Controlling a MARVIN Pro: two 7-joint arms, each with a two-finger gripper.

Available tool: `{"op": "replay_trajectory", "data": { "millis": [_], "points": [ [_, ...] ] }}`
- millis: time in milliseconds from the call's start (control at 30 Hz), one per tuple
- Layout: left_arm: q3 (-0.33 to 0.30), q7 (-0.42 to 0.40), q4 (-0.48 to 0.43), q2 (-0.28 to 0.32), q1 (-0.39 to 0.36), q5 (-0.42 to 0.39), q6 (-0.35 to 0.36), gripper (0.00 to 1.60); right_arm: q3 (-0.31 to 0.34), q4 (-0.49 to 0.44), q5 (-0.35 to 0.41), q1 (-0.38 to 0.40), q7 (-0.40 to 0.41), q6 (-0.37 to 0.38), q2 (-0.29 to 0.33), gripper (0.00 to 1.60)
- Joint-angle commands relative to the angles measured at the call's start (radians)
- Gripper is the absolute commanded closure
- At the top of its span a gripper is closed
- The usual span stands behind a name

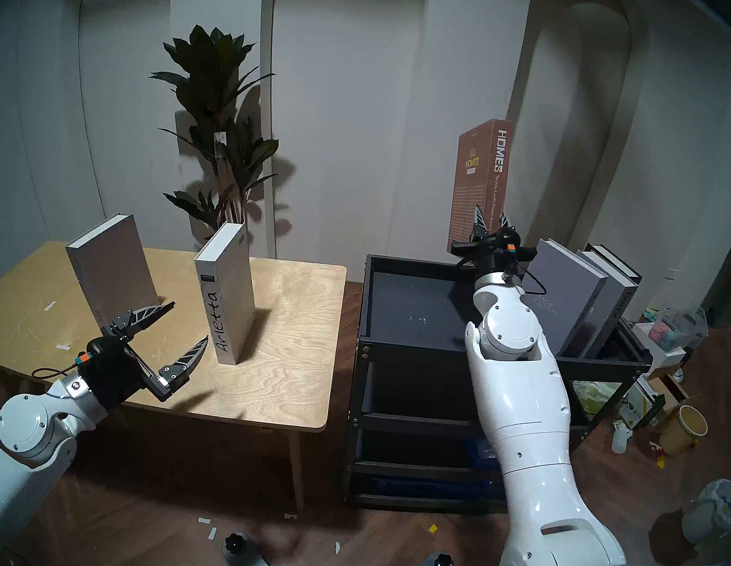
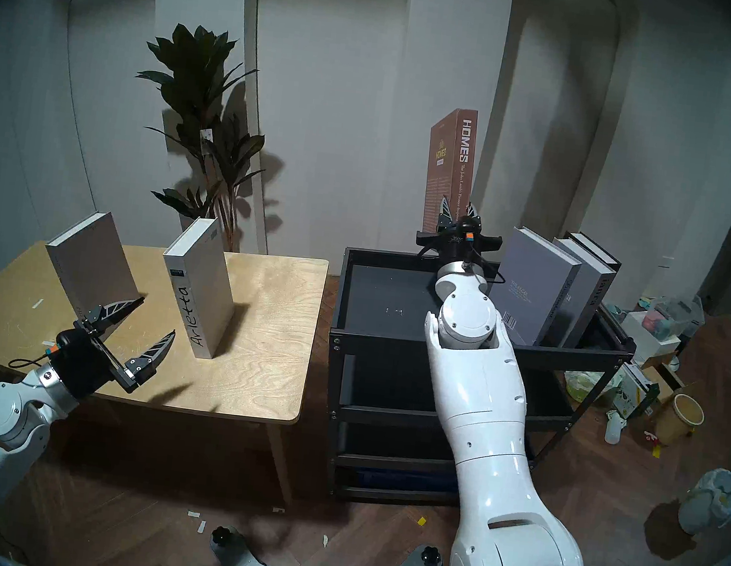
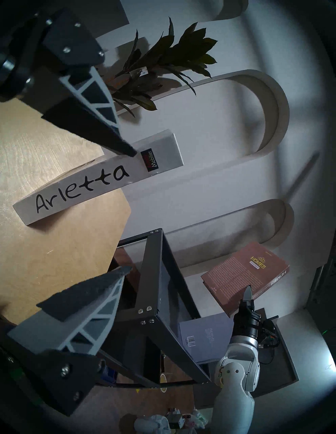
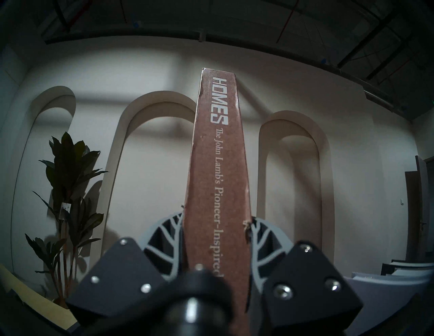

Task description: Move the books from the display table onto the shelf, standing them upright with spines facing out and tallest at one end

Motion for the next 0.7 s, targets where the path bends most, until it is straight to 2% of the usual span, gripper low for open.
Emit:
{"op": "replay_trajectory", "data": {
  "millis": [0,100,133,167,200,400,667],
  "points": [
    [-0.022,-0.037,0.023,-0.027,-0.013,-0.049,-0.102,0.00,0.010,-0.108,0.056,-0.106,0.088,-0.050,0.053,1.60],
    [-0.021,-0.051,0.041,-0.036,-0.014,-0.053,-0.142,0.00,0.029,-0.117,0.087,-0.143,0.106,-0.072,0.064,1.60],
    [-0.021,-0.057,0.048,-0.038,-0.015,-0.050,-0.158,0.00,0.043,-0.133,0.092,-0.176,0.106,-0.099,0.067,1.60],
    [-0.020,-0.063,0.053,-0.040,-0.016,-0.052,-0.171,0.00,0.050,-0.113,0.104,-0.169,0.106,-0.107,0.067,1.60],
    [-0.018,-0.070,0.058,-0.042,-0.018,-0.055,-0.183,0.00,0.064,-0.136,0.119,-0.198,0.111,-0.097,0.063,1.60],
    [-0.008,-0.101,0.084,-0.053,-0.034,-0.077,-0.238,0.00,0.108,-0.043,0.174,-0.132,0.118,-0.087,0.060,1.60],
    [-0.017,-0.110,0.097,-0.055,-0.047,-0.091,-0.242,0.00,0.090,0.024,0.181,-0.062,0.194,-0.048,0.110,1.60]
  ]
}}
